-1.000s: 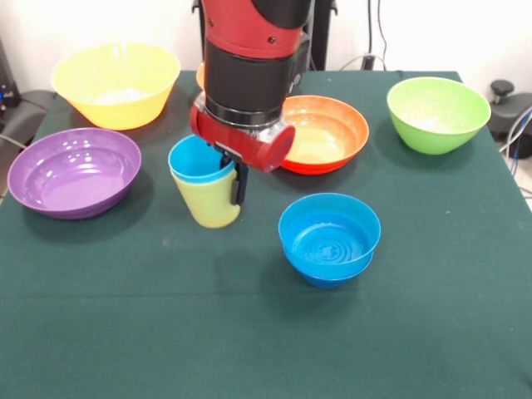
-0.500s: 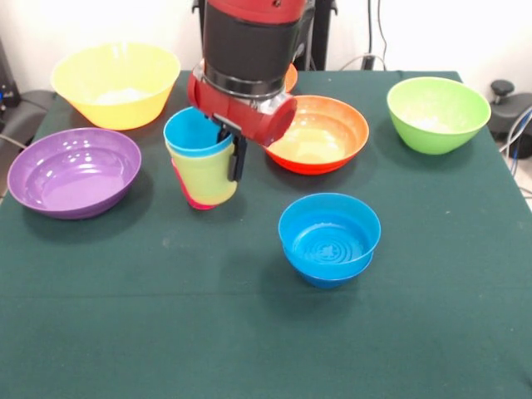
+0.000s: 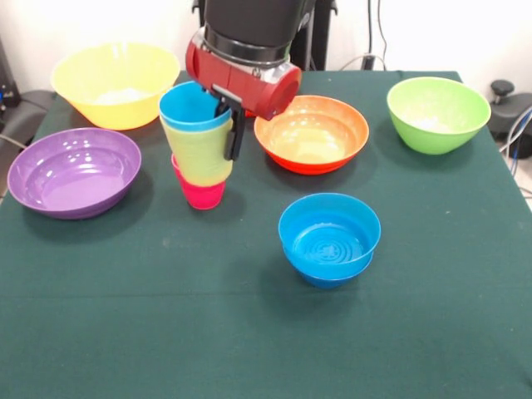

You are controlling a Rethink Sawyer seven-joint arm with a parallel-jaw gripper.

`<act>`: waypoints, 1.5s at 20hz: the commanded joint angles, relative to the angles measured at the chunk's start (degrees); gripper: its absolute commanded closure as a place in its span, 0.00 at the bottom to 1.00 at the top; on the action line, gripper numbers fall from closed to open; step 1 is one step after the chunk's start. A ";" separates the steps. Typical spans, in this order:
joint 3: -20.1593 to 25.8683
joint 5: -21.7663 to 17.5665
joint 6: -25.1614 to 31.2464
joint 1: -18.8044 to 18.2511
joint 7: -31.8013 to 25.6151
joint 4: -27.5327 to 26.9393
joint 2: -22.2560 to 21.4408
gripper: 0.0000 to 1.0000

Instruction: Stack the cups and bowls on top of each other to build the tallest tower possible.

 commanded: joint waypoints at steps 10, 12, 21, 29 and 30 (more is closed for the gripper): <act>0.53 -1.17 2.72 4.01 9.11 11.29 -0.45 1.00; 0.12 -1.11 2.37 4.47 9.51 12.10 -0.51 1.00; 0.30 -1.71 -2.26 1.72 7.20 13.45 0.42 1.00; 1.01 -1.47 -4.33 1.02 7.19 12.51 1.67 1.00; 1.00 -1.53 -4.25 1.00 7.10 12.37 1.67 1.00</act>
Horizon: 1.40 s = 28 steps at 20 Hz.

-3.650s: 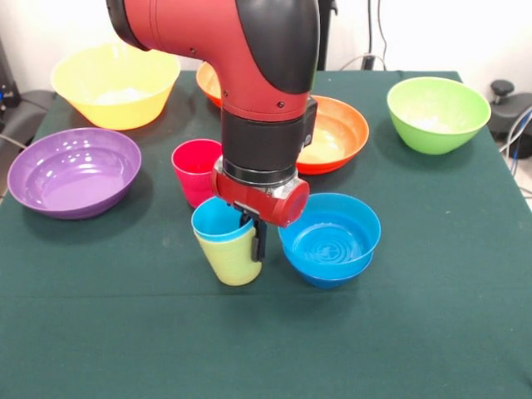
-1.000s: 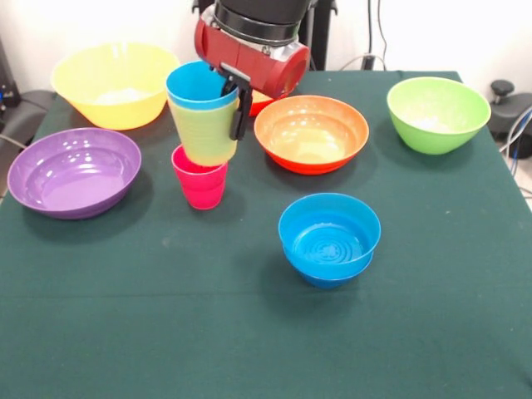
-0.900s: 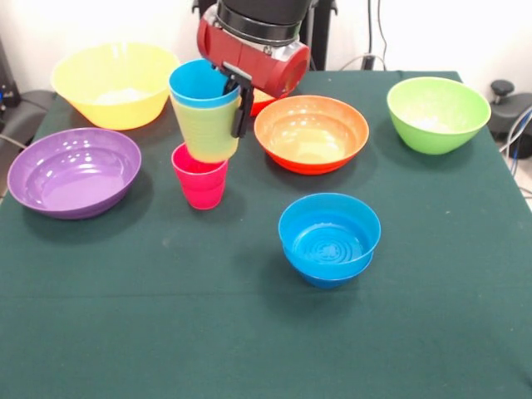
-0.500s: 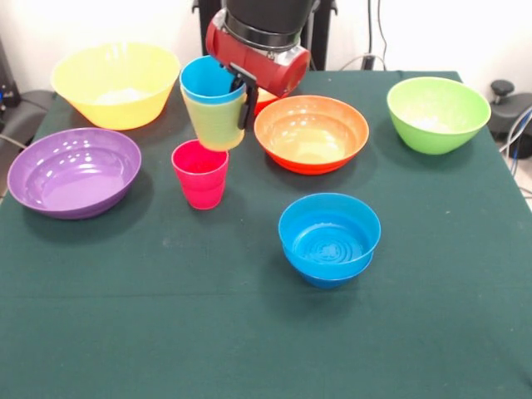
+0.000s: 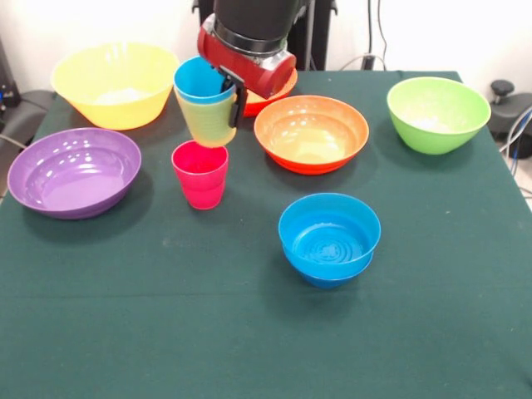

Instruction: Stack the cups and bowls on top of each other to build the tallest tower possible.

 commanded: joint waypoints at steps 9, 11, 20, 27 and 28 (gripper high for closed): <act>4.01 -1.38 -4.60 -1.15 6.90 0.71 3.49 1.00; 4.13 -1.31 -5.03 -1.22 6.95 0.68 3.65 1.00; 5.11 -1.16 -9.05 -1.92 6.93 0.83 5.04 1.00; 5.29 -0.89 -10.50 -2.05 6.67 0.99 5.55 1.00; 5.44 -0.87 -10.96 -2.11 6.65 1.13 5.64 1.00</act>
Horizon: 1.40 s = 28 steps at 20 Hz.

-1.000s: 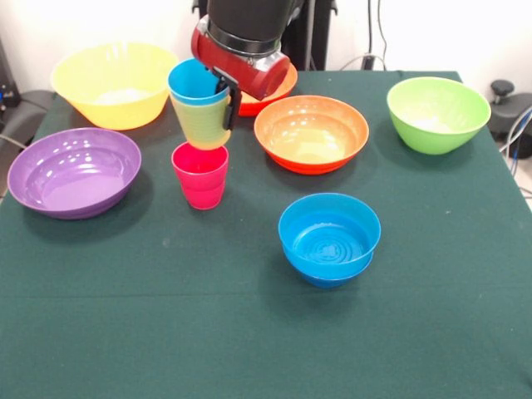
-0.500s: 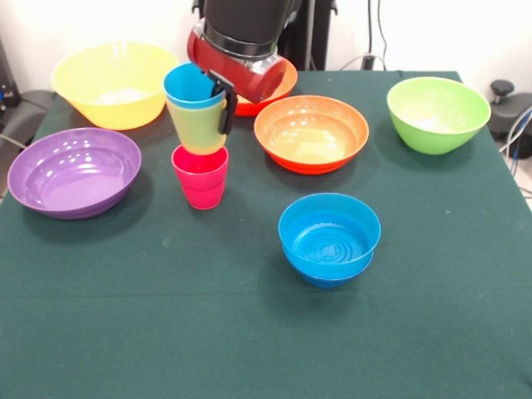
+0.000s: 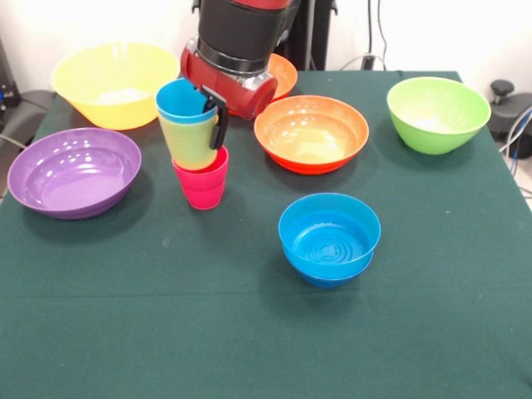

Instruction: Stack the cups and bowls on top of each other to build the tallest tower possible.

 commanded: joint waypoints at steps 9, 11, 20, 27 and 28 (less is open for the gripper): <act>6.31 -0.32 -5.24 -1.82 6.67 1.84 3.99 1.00; 6.48 -0.24 -5.58 -1.90 6.75 1.89 4.34 1.00; 6.36 0.01 -4.08 -1.60 7.02 2.35 3.72 1.00; 5.95 0.41 -2.75 -1.05 7.73 2.45 3.55 1.00; 5.96 0.48 -2.83 -1.00 7.88 2.59 3.57 1.00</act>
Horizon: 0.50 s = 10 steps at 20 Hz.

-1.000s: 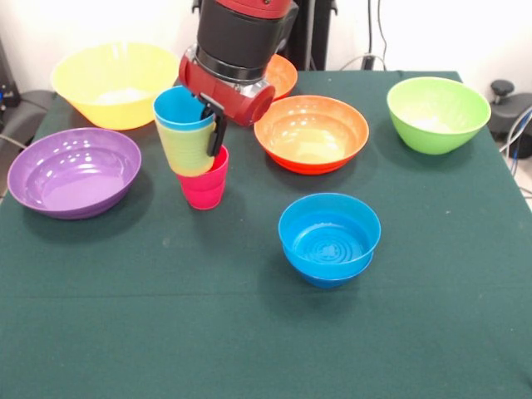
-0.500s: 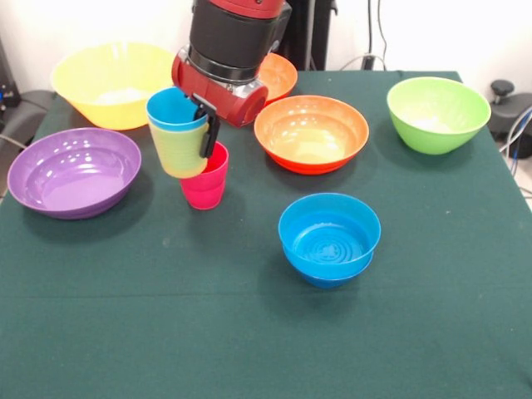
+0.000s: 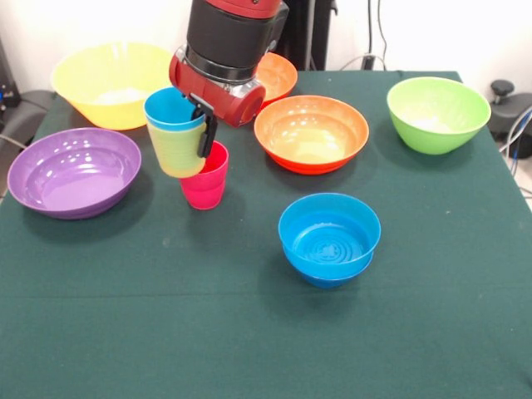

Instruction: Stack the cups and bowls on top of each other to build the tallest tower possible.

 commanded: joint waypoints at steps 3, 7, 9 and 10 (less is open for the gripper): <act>5.95 0.60 -0.33 0.06 8.24 2.92 2.79 1.00; 6.10 0.81 -0.75 0.18 8.61 3.42 2.60 1.00; 6.19 0.92 -1.15 0.29 8.86 3.76 2.59 1.00; 6.19 0.97 -1.24 0.37 8.98 3.91 2.53 1.00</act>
